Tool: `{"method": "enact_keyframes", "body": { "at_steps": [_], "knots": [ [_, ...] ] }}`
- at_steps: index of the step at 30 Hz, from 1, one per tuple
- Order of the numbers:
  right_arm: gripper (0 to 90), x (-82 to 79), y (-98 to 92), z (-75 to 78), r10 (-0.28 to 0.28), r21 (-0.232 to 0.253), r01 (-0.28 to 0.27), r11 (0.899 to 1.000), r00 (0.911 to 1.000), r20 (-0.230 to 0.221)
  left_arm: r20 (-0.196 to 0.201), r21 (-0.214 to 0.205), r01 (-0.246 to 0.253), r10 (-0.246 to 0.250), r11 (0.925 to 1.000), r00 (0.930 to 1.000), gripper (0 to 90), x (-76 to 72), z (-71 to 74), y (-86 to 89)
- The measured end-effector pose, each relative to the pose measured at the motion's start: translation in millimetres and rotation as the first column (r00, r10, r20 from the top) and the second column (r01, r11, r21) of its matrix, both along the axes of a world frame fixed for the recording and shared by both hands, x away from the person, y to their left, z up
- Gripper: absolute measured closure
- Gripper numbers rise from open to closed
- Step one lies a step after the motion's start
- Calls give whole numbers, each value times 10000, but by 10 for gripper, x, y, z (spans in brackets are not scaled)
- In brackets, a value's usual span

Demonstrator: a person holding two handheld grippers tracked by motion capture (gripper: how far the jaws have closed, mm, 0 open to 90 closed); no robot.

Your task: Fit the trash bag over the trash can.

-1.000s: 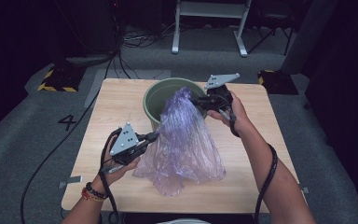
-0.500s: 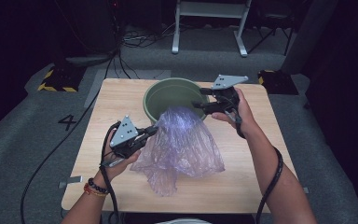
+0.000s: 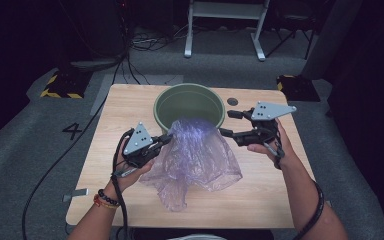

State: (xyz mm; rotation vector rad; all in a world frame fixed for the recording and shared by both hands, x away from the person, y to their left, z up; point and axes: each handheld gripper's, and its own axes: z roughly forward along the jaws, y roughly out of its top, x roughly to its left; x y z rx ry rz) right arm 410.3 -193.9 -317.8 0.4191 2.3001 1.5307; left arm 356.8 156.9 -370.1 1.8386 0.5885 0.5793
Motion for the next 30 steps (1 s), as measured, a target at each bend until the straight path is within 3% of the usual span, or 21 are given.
{"method": "enact_keyframes", "body": {
  "at_steps": [4, 9, 16, 19, 22, 24, 27, 30],
  "knots": [
    [327, -171, -86, -53, 372, 247, -373, 9990, 9993, 74, -108, 47, -20, 21, 10000, 9999, 900, 25, -17, -3],
    [308, -364, -146, -78, 661, 205, -668, 9976, 9973, 316, -86, -53, -124, 123, 9999, 9999, 900, 22, -31, 3],
    [263, -662, -172, -70, 1296, 372, -1326, 9905, 9887, 748, -154, -81, -103, 101, 9999, 9998, 900, 23, -52, 1],
    [244, -768, -94, -105, 1617, 51, -1629, 9866, 9824, 940, -173, -72, -109, 107, 9999, 9998, 900, 20, -60, -1],
    [246, -813, 18, -170, 1603, -300, -1580, 9870, 9814, 1054, -221, -121, -121, 119, 9999, 9997, 900, 20, -73, 1],
    [322, -824, 86, -221, 1512, -579, -1449, 9877, 9805, 1254, -211, -93, -148, 146, 9998, 9997, 900, 15, -79, 0],
    [597, -801, 150, -291, 1688, -720, -1612, 9843, 9789, 1150, -251, -52, -120, 118, 9999, 9996, 898, 7, -90, -4],
    [775, -750, 167, -338, 1709, -720, -1637, 9839, 9791, 1099, -228, 10, -106, 106, 9999, 9997, 877, -2, -96, -5]
  ]
}}
